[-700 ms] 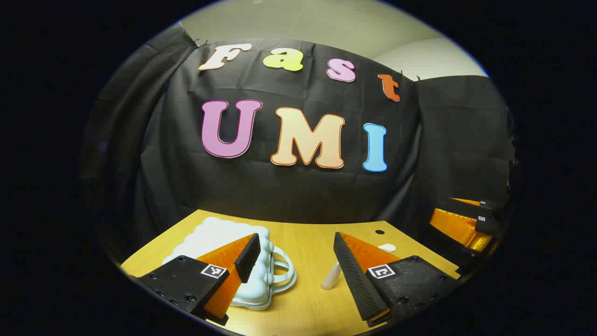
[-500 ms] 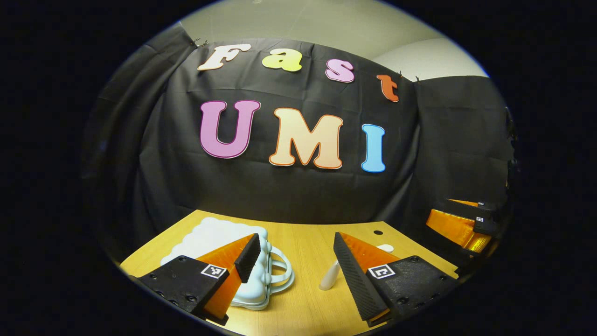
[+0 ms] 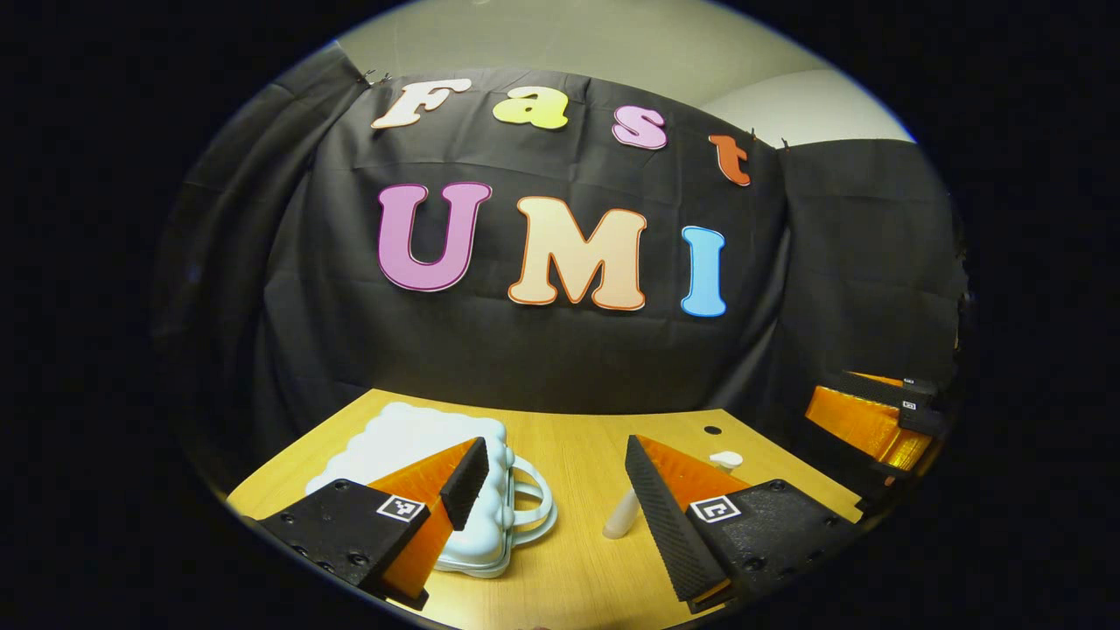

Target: First open the suitcase, pack the skin care products into it, and then close the suitcase.

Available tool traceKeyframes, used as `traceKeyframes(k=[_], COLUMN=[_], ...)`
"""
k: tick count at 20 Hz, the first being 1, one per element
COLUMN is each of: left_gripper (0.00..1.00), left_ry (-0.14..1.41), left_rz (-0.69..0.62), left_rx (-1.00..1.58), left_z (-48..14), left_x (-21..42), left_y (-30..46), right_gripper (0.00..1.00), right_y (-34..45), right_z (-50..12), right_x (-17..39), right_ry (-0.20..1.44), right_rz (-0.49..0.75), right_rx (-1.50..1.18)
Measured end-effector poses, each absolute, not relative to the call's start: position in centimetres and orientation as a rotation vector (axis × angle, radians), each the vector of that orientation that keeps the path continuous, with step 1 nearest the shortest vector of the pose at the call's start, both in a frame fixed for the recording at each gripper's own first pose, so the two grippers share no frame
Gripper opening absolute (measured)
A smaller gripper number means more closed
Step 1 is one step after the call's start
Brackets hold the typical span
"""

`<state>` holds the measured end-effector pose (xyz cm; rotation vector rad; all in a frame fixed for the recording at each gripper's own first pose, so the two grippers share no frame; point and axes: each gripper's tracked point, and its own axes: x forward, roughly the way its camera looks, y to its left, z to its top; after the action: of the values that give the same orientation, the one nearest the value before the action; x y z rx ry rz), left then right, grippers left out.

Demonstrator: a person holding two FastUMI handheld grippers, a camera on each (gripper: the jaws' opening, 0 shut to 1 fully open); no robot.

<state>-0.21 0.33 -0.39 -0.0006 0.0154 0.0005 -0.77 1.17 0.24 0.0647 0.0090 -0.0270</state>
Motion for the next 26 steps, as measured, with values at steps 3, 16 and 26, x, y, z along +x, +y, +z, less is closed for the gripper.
traceKeyframes(k=[3,16,26], left_gripper=[0.94,0.94,0.95], left_ry=[0.035,0.502,0.712], left_rz=[-0.015,-0.135,-0.057], left_rx=[0.016,-0.008,-0.027], left_z=[-0.8,-10.5,-15.6], left_x=[0.3,8.7,13.2], left_y=[0.5,0.0,-0.2], right_gripper=[0.99,0.99,0.99], right_y=[1.0,1.1,-1.3], right_z=[0.4,-2.3,-5.2], right_x=[-0.9,-1.1,-1.1], right_ry=[0.002,0.073,0.131], right_rz=[-0.040,-0.080,-0.089], right_rx=[0.067,0.066,0.107])
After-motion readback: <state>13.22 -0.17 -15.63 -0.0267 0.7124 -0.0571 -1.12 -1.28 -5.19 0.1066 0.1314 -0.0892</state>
